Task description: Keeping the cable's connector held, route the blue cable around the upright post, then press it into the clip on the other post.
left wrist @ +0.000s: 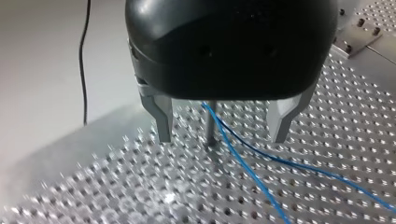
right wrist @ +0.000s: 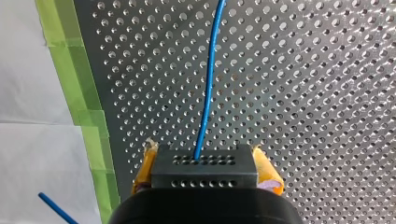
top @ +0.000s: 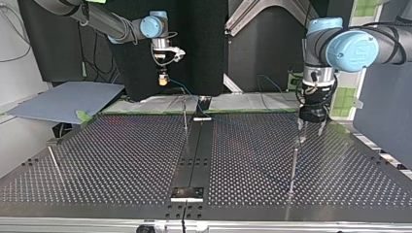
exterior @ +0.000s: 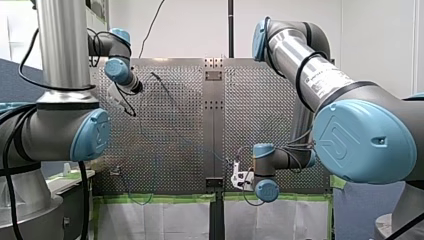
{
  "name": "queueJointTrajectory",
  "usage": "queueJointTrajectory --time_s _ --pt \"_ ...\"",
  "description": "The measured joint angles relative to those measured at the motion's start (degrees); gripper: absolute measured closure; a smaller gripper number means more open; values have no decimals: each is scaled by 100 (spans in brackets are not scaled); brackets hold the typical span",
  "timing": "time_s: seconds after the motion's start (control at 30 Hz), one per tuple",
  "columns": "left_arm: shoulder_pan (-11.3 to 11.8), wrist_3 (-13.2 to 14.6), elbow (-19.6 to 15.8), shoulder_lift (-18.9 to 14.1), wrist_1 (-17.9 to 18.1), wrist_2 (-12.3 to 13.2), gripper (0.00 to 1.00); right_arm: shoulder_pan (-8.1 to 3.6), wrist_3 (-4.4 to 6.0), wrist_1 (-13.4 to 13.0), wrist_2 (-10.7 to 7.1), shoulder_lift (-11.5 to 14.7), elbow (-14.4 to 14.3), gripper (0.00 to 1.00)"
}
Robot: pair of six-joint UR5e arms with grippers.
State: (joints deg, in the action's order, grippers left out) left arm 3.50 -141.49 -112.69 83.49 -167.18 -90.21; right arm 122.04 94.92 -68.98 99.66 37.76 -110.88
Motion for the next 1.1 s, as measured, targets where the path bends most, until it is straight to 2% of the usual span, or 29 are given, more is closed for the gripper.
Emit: queueJointTrajectory --time_s 0.33,0.47,0.6,0.77,1.1 --pt "-44 489 463 -489 -486 -417 0 -2 25 6 -39 0 7 100" --pt "-98 666 640 -667 -664 -468 0 -2 32 2 -42 0 8 100" --pt "-195 856 831 -820 -854 -388 0 -1 35 -2 -45 -1 9 100" --pt "-351 1054 1029 -770 -1053 -316 0 -1 32 4 -62 -1 20 100" --pt "-798 1507 1480 -552 -1507 -706 0 -1 29 11 -69 0 24 100"
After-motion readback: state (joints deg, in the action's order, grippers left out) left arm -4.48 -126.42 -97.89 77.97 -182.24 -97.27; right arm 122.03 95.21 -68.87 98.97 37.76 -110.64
